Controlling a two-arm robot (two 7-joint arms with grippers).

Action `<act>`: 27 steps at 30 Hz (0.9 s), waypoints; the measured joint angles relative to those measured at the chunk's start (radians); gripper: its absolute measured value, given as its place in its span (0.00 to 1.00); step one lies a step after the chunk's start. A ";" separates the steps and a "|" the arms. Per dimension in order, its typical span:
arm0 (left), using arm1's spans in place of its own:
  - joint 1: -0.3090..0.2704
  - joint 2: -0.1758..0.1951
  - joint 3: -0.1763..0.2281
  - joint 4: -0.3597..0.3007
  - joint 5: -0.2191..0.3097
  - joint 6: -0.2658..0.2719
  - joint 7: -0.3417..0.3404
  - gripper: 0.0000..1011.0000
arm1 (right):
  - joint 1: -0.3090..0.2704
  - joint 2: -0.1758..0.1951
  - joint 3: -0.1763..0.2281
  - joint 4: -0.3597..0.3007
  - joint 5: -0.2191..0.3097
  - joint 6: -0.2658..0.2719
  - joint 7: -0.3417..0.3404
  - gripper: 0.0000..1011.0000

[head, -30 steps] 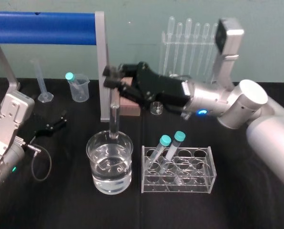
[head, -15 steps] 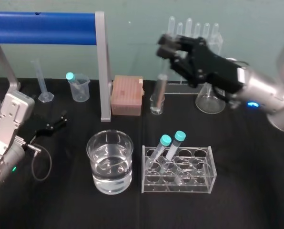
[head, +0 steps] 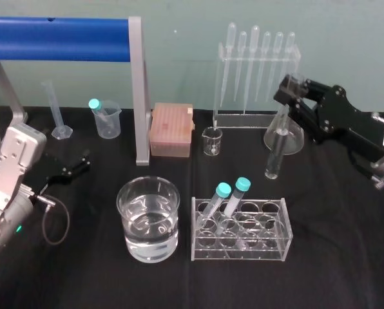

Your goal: Hold the test tube with one hand and immerse one end into the beaker, then return it to the test tube rack.

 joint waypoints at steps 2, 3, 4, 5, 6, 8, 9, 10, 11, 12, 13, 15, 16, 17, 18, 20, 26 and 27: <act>0.000 0.000 0.000 0.000 0.000 0.000 0.000 0.99 | -0.019 0.012 0.010 -0.006 -0.007 0.009 -0.017 0.22; 0.000 0.000 0.000 0.000 0.000 0.000 0.000 0.99 | -0.024 0.014 0.012 -0.006 -0.009 0.012 -0.021 0.22; 0.000 0.000 0.000 0.000 0.000 0.000 0.000 0.99 | -0.027 0.015 0.013 -0.005 -0.011 0.015 -0.022 0.22; 0.000 0.000 0.000 0.000 0.000 0.000 0.000 0.99 | -0.029 0.015 0.014 0.002 -0.014 0.021 -0.023 0.22; 0.000 0.000 0.000 0.000 0.000 0.000 0.000 0.99 | -0.029 0.015 0.014 0.008 -0.016 0.023 -0.024 0.22; 0.000 0.000 0.000 0.000 0.000 0.000 0.000 0.99 | -0.029 0.012 0.013 0.020 -0.018 0.029 -0.023 0.22; 0.000 0.000 0.000 0.000 0.000 0.000 0.000 0.99 | -0.025 0.007 0.009 0.033 -0.020 0.034 -0.020 0.22; 0.000 0.000 0.000 0.000 0.000 0.000 0.000 0.99 | -0.022 0.004 0.007 0.039 -0.021 0.037 -0.017 0.22; 0.000 0.000 0.000 0.000 0.000 0.000 0.000 0.99 | -0.017 -0.002 0.003 0.053 -0.022 0.042 -0.011 0.22; 0.000 0.000 0.000 0.000 0.000 0.000 0.000 0.99 | -0.014 -0.004 0.001 0.060 -0.022 0.045 -0.009 0.22; 0.000 0.000 0.000 0.000 0.000 0.000 0.000 0.99 | -0.012 -0.007 -0.001 0.066 -0.022 0.047 -0.006 0.22; 0.000 0.000 0.000 0.000 0.000 0.000 0.000 0.99 | -0.007 -0.012 -0.005 0.077 -0.023 0.054 -0.001 0.22; 0.000 0.000 0.000 0.000 0.000 0.000 0.000 0.99 | -0.007 -0.013 -0.006 0.080 -0.023 0.056 0.000 0.22; 0.000 0.000 0.000 0.000 0.000 0.000 0.000 0.99 | -0.006 -0.014 -0.007 0.082 -0.023 0.058 0.001 0.22; 0.000 0.000 0.000 0.000 0.000 0.000 0.000 0.99 | -0.005 -0.015 -0.009 0.083 -0.023 0.062 0.001 0.22; 0.000 0.000 0.000 0.000 0.000 0.000 0.000 0.99 | -0.006 -0.014 -0.009 0.082 -0.024 0.067 0.001 0.22; 0.000 0.000 0.000 0.000 0.000 0.000 0.000 0.99 | -0.017 -0.005 -0.009 0.064 -0.027 0.080 -0.011 0.22; 0.000 0.000 0.000 0.000 0.000 0.000 0.000 0.99 | -0.020 -0.005 -0.008 0.062 -0.027 0.082 -0.015 0.22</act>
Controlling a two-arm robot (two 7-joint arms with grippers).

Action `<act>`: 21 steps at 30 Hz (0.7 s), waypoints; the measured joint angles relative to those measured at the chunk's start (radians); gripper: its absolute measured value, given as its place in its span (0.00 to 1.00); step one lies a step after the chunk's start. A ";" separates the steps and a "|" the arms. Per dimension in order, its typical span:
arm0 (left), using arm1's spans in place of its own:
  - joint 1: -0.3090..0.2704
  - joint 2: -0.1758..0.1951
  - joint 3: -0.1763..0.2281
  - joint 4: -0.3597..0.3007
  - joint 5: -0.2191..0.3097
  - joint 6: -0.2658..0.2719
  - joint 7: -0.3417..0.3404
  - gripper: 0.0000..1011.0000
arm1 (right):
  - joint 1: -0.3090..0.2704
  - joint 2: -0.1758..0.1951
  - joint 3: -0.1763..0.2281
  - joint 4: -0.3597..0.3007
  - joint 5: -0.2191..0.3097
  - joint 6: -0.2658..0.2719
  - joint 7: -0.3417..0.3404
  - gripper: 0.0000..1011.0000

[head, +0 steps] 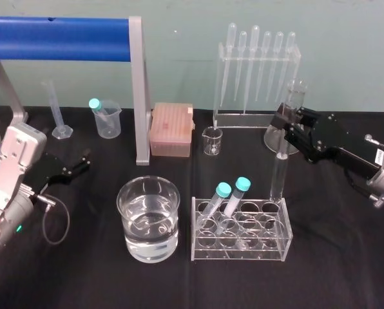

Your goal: Hold the test tube with one hand and immerse one end into the beaker, then return it to the test tube rack.

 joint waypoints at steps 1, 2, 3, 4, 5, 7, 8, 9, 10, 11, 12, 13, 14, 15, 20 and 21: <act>0.000 0.000 0.000 0.000 0.000 0.000 0.000 0.99 | 0.000 0.000 0.000 0.000 0.000 0.000 0.000 0.22; 0.000 0.000 0.000 0.000 0.000 0.000 0.000 0.99 | -0.002 0.000 0.000 0.000 0.000 0.002 -0.003 0.22; 0.000 0.000 0.000 0.000 0.000 0.000 0.000 0.99 | -0.004 -0.002 -0.001 0.001 0.000 0.003 -0.004 0.22; 0.000 0.000 0.000 0.000 0.000 0.000 0.000 0.99 | -0.004 -0.003 -0.002 0.002 0.000 0.004 -0.004 0.22; 0.000 0.000 0.000 0.000 0.000 0.000 0.000 0.99 | -0.004 -0.004 -0.003 0.004 0.000 0.005 -0.004 0.22; 0.000 0.000 0.000 0.000 0.000 0.000 0.000 0.99 | -0.003 -0.008 -0.007 0.011 0.000 0.007 -0.003 0.22; 0.000 0.000 0.000 0.000 0.000 0.000 0.000 0.99 | -0.002 -0.009 -0.008 0.015 0.000 0.008 -0.003 0.22; 0.000 0.000 0.000 0.000 0.000 0.000 0.000 0.99 | 0.000 -0.010 -0.010 0.019 0.001 0.009 0.000 0.22; 0.000 0.000 0.000 0.000 0.000 0.000 0.000 0.99 | 0.001 -0.012 -0.012 0.024 0.001 0.010 0.002 0.22; 0.000 0.000 0.000 0.000 0.000 0.000 0.000 0.99 | 0.005 -0.015 -0.015 0.033 0.001 0.012 0.007 0.22; 0.000 0.000 0.000 0.000 0.000 0.000 0.000 0.99 | 0.007 -0.016 -0.017 0.038 0.001 0.013 0.009 0.22; 0.000 0.000 0.000 0.000 0.000 0.000 0.000 0.99 | 0.010 -0.019 -0.021 0.046 0.001 0.014 0.013 0.22; 0.000 0.000 0.000 0.000 0.000 0.000 0.000 0.99 | 0.012 -0.020 -0.023 0.050 0.001 0.015 0.015 0.22; 0.000 0.000 0.000 0.000 0.000 0.000 0.000 0.99 | 0.014 -0.021 -0.024 0.054 0.001 0.016 0.016 0.22; 0.000 0.000 0.000 0.000 0.000 0.000 0.000 0.99 | 0.027 -0.024 -0.044 0.081 -0.014 0.029 0.022 0.22; 0.000 0.000 0.000 0.000 0.000 0.000 0.000 0.99 | 0.029 -0.024 -0.047 0.085 -0.017 0.031 0.023 0.22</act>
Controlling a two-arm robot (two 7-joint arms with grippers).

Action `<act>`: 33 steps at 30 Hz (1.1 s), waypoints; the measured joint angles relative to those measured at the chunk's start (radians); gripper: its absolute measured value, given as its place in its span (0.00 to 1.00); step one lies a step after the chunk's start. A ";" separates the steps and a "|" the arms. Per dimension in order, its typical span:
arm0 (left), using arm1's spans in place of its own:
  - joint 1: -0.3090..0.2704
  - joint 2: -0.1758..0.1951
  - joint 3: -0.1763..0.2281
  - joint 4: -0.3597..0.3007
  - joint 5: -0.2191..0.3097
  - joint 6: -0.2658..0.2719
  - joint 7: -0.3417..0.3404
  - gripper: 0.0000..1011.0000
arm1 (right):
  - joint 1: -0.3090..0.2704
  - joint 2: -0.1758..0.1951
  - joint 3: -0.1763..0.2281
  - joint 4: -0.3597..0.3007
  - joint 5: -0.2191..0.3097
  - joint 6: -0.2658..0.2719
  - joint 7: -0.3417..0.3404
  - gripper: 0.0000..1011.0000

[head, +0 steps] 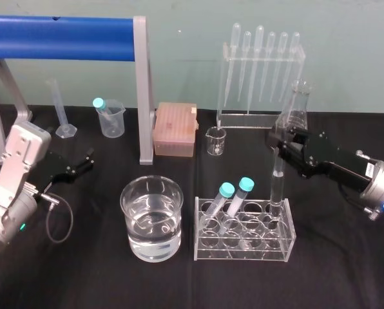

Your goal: Hold the test tube with one hand and immerse one end into the beaker, then return it to the test tube rack.

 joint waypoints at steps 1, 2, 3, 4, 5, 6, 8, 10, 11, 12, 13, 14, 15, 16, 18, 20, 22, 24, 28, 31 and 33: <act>0.000 0.000 0.000 0.000 0.000 0.000 0.000 0.99 | 0.002 0.000 -0.003 0.004 -0.002 0.002 0.001 0.22; 0.000 0.000 0.000 0.000 0.000 0.000 0.000 0.99 | 0.005 -0.001 -0.009 0.012 -0.007 0.006 0.002 0.22; 0.000 0.000 0.000 0.000 0.000 0.000 0.000 0.99 | 0.007 -0.001 -0.012 0.017 -0.010 0.007 0.003 0.22; 0.000 0.000 0.000 0.000 0.000 0.000 0.000 0.99 | 0.009 -0.002 -0.015 0.022 -0.011 0.009 0.004 0.22; 0.000 0.000 0.000 0.000 0.000 0.000 0.000 0.99 | 0.011 -0.003 -0.020 0.031 -0.015 0.012 0.008 0.22; 0.000 0.000 0.000 0.000 0.000 0.000 0.000 0.99 | 0.013 -0.004 -0.023 0.036 -0.017 0.013 0.010 0.22; 0.000 0.000 0.000 0.000 0.000 0.000 0.000 0.99 | 0.016 -0.006 -0.026 0.043 -0.018 0.015 0.014 0.22; 0.000 0.000 0.000 0.000 0.000 0.000 0.000 0.99 | 0.022 -0.010 -0.032 0.056 -0.019 0.016 0.022 0.22; 0.000 0.000 0.000 0.000 0.000 0.000 0.000 0.99 | 0.025 -0.013 -0.036 0.065 -0.021 0.016 0.027 0.22; 0.000 0.000 0.000 0.000 0.000 0.000 0.000 0.99 | 0.026 -0.014 -0.037 0.068 -0.021 0.016 0.029 0.22; 0.000 0.000 0.000 0.000 0.000 0.000 0.000 0.99 | 0.027 -0.015 -0.038 0.072 -0.022 0.016 0.031 0.22; 0.000 0.000 0.000 0.000 0.000 0.000 0.000 0.99 | 0.029 -0.017 -0.040 0.076 -0.023 0.016 0.034 0.22; 0.000 0.000 0.000 0.000 0.000 0.000 0.000 0.99 | 0.032 -0.020 -0.042 0.081 -0.024 0.015 0.037 0.22; 0.000 0.000 0.000 0.000 0.000 0.000 0.000 0.99 | 0.033 -0.021 -0.044 0.083 -0.024 0.015 0.038 0.22; 0.000 0.000 0.000 0.000 0.000 0.000 0.000 0.99 | 0.036 -0.023 -0.047 0.089 -0.027 0.013 0.041 0.22; 0.000 0.000 0.000 0.000 0.000 0.000 0.000 0.99 | 0.038 -0.024 -0.049 0.090 -0.031 0.011 0.042 0.22; 0.000 0.000 0.000 0.000 0.000 0.000 0.000 0.99 | 0.039 -0.024 -0.051 0.091 -0.035 0.010 0.042 0.22; 0.000 0.000 0.000 0.000 0.000 0.000 0.000 0.99 | 0.039 -0.024 -0.051 0.092 -0.034 0.010 0.042 0.22; 0.000 0.000 0.000 0.000 0.000 0.000 0.000 0.99 | 0.039 -0.024 -0.051 0.092 -0.034 0.010 0.042 0.22; 0.000 0.000 0.000 0.000 0.000 0.000 0.000 0.99 | 0.039 -0.024 -0.051 0.092 -0.033 0.009 0.042 0.22; 0.000 0.000 0.000 0.000 0.000 0.000 0.000 0.99 | 0.039 -0.024 -0.051 0.092 -0.033 0.009 0.043 0.22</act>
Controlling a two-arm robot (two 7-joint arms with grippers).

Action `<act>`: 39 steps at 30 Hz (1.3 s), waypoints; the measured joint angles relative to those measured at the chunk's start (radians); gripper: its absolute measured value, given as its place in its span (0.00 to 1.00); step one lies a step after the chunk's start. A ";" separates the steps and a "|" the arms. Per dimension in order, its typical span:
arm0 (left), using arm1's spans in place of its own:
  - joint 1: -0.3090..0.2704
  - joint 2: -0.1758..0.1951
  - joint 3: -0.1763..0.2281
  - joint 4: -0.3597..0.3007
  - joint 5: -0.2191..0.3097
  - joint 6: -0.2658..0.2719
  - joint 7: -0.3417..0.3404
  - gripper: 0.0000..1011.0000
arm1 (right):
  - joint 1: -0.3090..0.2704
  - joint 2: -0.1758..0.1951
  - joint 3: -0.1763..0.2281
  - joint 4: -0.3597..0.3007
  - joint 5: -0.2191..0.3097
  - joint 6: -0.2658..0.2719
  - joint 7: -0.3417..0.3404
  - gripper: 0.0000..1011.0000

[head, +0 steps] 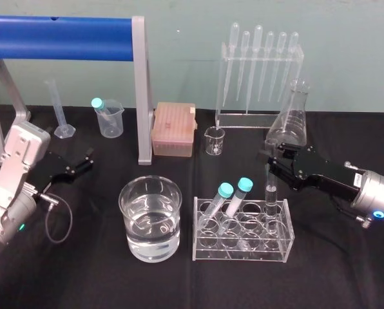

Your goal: Hold the test tube with one hand and immerse one end into the beaker, then return it to the test tube rack.

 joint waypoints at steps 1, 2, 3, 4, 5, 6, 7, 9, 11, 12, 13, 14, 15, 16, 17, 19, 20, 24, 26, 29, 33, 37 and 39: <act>0.000 0.000 0.000 0.000 0.000 0.000 0.000 0.99 | 0.000 0.000 0.000 0.000 0.000 0.000 0.000 0.22; 0.000 0.000 0.000 0.000 0.000 0.000 0.000 0.99 | 0.000 0.000 0.000 0.000 0.000 0.000 0.000 0.22; 0.000 0.000 0.000 0.000 0.000 0.000 0.000 0.99 | 0.000 0.000 0.000 0.000 0.000 0.000 0.000 0.22; 0.000 0.000 0.000 0.000 0.000 0.000 0.000 0.99 | 0.000 0.000 0.000 0.000 0.001 0.000 0.000 0.23; 0.000 0.000 0.000 0.000 0.000 0.000 0.000 0.99 | 0.000 0.000 0.000 0.000 0.001 0.000 0.000 0.27; 0.000 0.000 0.000 0.000 0.000 0.000 0.000 0.99 | 0.000 0.000 0.001 0.000 0.001 0.000 0.000 0.28; 0.000 0.000 0.000 0.000 0.000 0.000 0.000 0.99 | 0.000 0.000 0.001 0.000 0.001 0.000 0.000 0.32; 0.000 0.000 0.000 0.000 0.000 0.000 0.000 0.99 | -0.001 0.000 0.001 -0.001 0.001 0.000 0.000 0.38; 0.000 0.000 0.000 0.000 0.000 0.000 0.000 0.99 | -0.001 0.000 0.001 -0.001 0.001 0.000 0.000 0.42; 0.000 0.000 0.000 0.000 0.000 0.000 0.000 0.99 | -0.001 0.000 0.001 -0.001 0.002 0.000 0.000 0.46; 0.000 0.000 0.000 0.000 0.000 0.000 0.000 0.99 | -0.001 0.000 0.001 -0.001 0.002 0.000 0.000 0.50; 0.000 0.000 0.000 0.000 0.000 0.000 0.000 0.99 | -0.001 0.000 0.001 -0.001 0.002 0.000 0.000 0.54; 0.000 0.000 0.000 0.000 0.000 0.000 0.000 0.99 | -0.001 0.000 0.001 -0.001 0.002 0.000 0.000 0.56; 0.000 0.000 0.000 0.000 0.000 0.000 0.000 0.99 | -0.001 0.000 0.001 -0.001 0.002 0.000 0.000 0.58; 0.000 0.000 0.000 0.000 0.000 0.000 0.000 0.99 | -0.001 0.000 0.001 -0.001 0.002 0.000 0.000 0.64; 0.000 0.000 0.000 0.000 0.000 0.000 0.000 0.99 | -0.001 0.000 0.001 -0.001 0.002 0.000 0.000 0.68; 0.000 0.000 0.000 0.000 0.000 0.000 0.000 0.99 | -0.001 0.000 0.001 -0.001 0.003 0.000 0.000 0.73; 0.000 0.000 0.000 0.000 0.000 0.000 0.000 0.99 | -0.001 0.000 0.001 -0.001 0.003 0.000 0.000 0.85; 0.000 0.000 0.000 0.000 0.000 0.000 0.000 0.99 | -0.001 0.000 0.001 -0.001 0.003 0.000 0.000 0.89; 0.000 0.000 0.000 0.000 0.000 0.000 0.000 0.99 | -0.001 0.000 0.001 -0.001 0.003 0.000 0.000 0.96; 0.000 0.000 0.000 0.000 0.000 0.000 0.000 0.99 | -0.002 0.000 0.023 -0.023 0.002 -0.044 -0.004 0.99; 0.000 0.000 0.000 0.000 0.000 0.000 0.000 0.99 | -0.026 0.013 0.088 -0.105 -0.031 -0.153 -0.073 0.99; 0.000 0.000 0.000 0.000 0.000 0.000 0.000 0.99 | -0.039 0.019 0.111 -0.136 -0.057 -0.187 -0.117 0.99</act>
